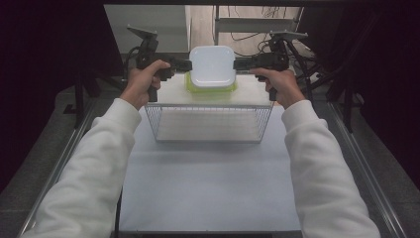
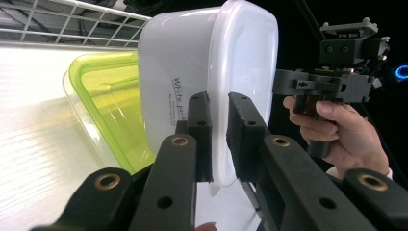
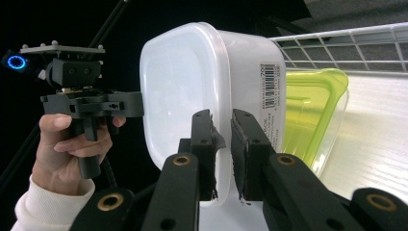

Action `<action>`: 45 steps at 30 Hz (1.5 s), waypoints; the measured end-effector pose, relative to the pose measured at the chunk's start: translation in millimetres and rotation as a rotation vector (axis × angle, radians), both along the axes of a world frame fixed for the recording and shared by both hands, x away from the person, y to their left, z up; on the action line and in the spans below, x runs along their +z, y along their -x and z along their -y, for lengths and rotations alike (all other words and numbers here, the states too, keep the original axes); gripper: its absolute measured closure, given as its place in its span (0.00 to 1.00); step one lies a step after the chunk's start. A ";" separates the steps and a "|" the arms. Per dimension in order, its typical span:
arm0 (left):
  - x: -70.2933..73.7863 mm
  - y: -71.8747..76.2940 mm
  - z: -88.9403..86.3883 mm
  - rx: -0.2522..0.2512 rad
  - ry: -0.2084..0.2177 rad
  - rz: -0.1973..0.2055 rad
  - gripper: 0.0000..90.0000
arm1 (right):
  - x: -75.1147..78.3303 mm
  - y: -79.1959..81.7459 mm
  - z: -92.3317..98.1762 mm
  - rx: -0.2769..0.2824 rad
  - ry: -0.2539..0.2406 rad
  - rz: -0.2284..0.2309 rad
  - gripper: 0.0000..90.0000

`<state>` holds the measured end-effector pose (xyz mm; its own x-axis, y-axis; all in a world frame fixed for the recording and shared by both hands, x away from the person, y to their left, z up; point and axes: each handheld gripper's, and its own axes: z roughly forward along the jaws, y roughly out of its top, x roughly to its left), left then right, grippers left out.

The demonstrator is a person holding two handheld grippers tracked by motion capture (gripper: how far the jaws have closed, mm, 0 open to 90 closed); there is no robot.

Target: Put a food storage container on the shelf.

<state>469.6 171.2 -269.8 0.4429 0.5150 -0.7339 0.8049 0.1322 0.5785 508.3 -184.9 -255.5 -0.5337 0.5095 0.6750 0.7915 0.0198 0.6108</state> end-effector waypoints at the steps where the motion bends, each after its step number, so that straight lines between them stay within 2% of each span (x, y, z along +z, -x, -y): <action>1: -0.4 -1.4 -0.4 0.003 0.009 -0.010 0.90 | 0.6 -1.6 -0.6 -0.006 0.004 -0.003 0.88; 5: -2.8 -7.9 -2.3 0.007 0.047 -0.044 0.90 | 2.6 -7.2 -2.4 -0.022 0.011 -0.035 0.87; 8: -4.3 -12.0 -3.6 0.010 0.061 -0.062 0.89 | 2.1 -11.7 -2.9 -0.033 0.001 -0.054 0.86; 11: -7.9 -18.2 -5.7 0.021 0.093 -0.085 0.88 | 1.3 -16.3 -4.0 -0.045 -0.010 -0.068 0.86; 16: -12.9 -26.8 -6.6 0.046 0.127 -0.109 0.86 | 0.0 -26.0 -6.0 -0.069 -0.016 -0.119 0.85; 23: -19.1 -35.0 -7.5 0.068 0.157 -0.130 0.85 | -4.9 -36.2 -7.7 -0.100 -0.029 -0.173 0.82; 29: -19.3 -35.1 -7.9 0.065 0.158 -0.129 0.85 | -5.5 -37.6 -7.3 -0.102 -0.036 -0.183 0.82; 33: -18.2 -33.0 -6.6 0.079 0.137 -0.107 0.84 | -5.0 -36.6 -7.7 -0.104 -0.033 -0.176 0.81; 34: -17.1 -32.1 -6.2 0.089 0.125 -0.100 0.80 | -4.3 -36.0 -7.5 -0.100 -0.035 -0.171 0.77; 35: -15.7 -30.9 -6.5 0.103 0.117 -0.082 0.68 | -1.2 -34.3 -6.9 -0.111 -0.039 -0.142 0.67; 36: -14.2 -29.5 -6.9 0.116 0.113 -0.066 0.68 | -1.2 -34.3 -6.9 -0.111 -0.039 -0.142 0.67; 40: -9.2 -22.4 -10.1 0.111 0.084 -0.011 0.52 | 7.7 -27.1 -2.6 -0.120 -0.035 -0.060 0.58; 45: -3.6 -8.8 -9.4 0.096 0.009 0.058 0.42 | 15.7 -13.6 -1.3 -0.089 0.023 0.046 0.51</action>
<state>478.4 180.7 -273.4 0.4331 0.5507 -0.7135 0.7537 0.2129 0.6218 521.9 -183.6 -239.8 -0.5153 0.5712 0.6389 0.7622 -0.0355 0.6464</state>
